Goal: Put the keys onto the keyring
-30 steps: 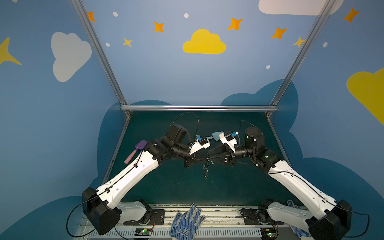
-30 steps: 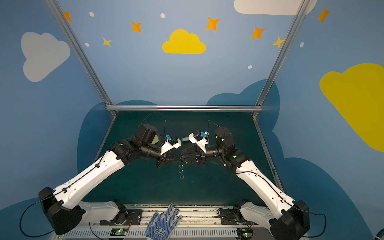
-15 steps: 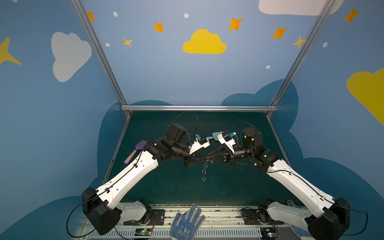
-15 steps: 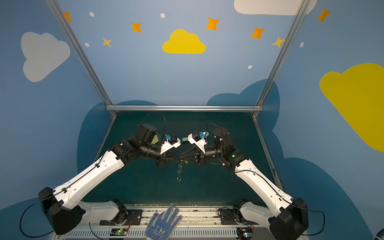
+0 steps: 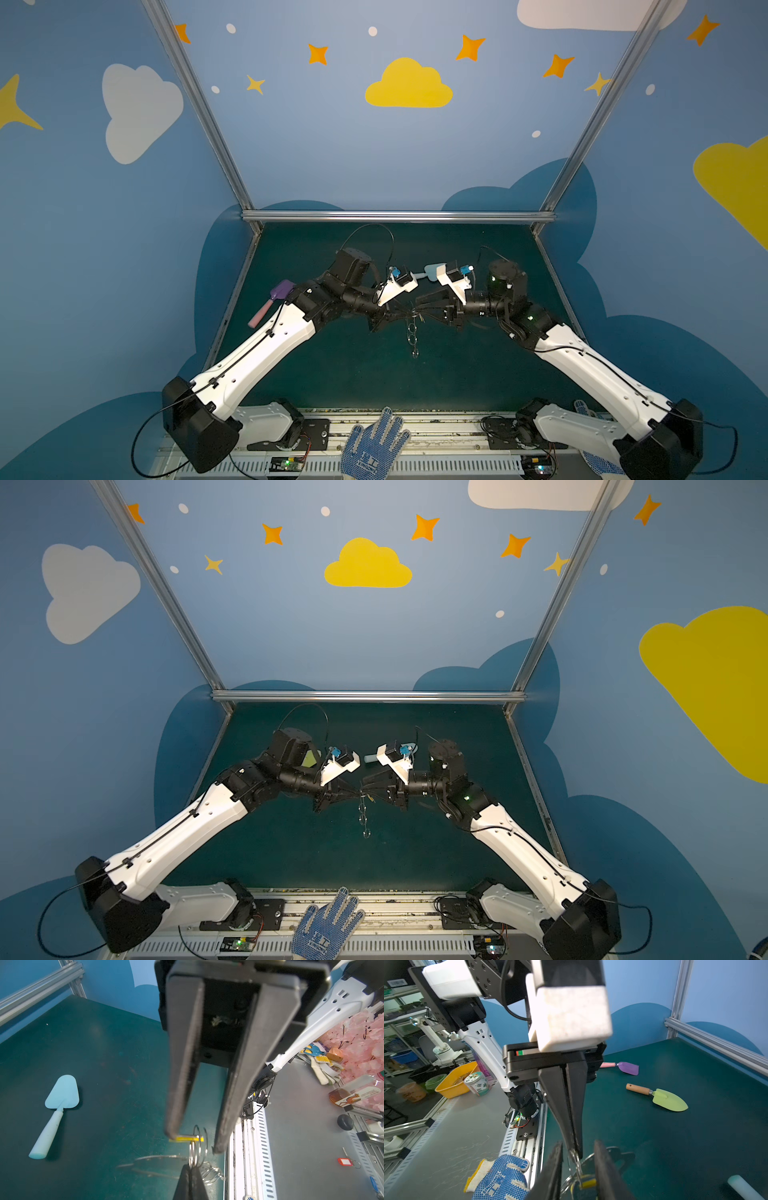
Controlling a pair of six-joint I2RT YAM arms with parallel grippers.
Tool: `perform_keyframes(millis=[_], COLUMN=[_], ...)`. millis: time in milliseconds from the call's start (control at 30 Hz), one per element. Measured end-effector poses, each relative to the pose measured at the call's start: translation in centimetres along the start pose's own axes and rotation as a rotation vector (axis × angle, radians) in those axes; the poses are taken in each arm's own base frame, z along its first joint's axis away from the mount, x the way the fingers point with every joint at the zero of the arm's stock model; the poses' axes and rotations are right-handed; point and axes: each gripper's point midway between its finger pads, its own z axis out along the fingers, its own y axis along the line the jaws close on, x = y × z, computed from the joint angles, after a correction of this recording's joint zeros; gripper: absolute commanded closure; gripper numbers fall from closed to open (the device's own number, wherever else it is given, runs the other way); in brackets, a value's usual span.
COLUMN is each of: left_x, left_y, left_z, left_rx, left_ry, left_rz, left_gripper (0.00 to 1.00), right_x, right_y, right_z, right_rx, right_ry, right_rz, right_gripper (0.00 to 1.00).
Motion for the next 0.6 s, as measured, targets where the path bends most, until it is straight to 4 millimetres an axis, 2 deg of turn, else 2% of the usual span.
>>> perform_keyframes(millis=[200,267,400,467,533,600], left_x=[0.0,0.0,0.0,0.0,0.0,0.0], left_y=[0.0,0.0,0.0,0.0,0.0,0.0], left_z=[0.0,0.0,0.0,0.0,0.0,0.0], left_rx=[0.0,0.001,0.001,0.001,0.001,0.001], left_ry=[-0.001,0.0,0.0,0.0,0.0,0.0], left_rz=[0.001,0.0,0.0,0.0,-0.001,0.0], left_gripper=[0.96,0.96,0.96,0.96,0.96,0.96], right_x=[-0.3,-0.1,0.5,0.7,0.8,0.9], right_y=[0.0,0.1,0.4,0.6,0.7,0.8], right_z=[-0.2,-0.2,-0.1,-0.1,0.0,0.0], right_rx=[0.017,0.013,-0.004,-0.014,-0.021,-0.028], right_ry=[-0.007,-0.001,0.019,0.026,0.03,0.032], right_rz=[-0.002,0.002,0.011,0.012,0.01,0.007], right_gripper=[0.58,0.55,0.55,0.61,0.79,0.93])
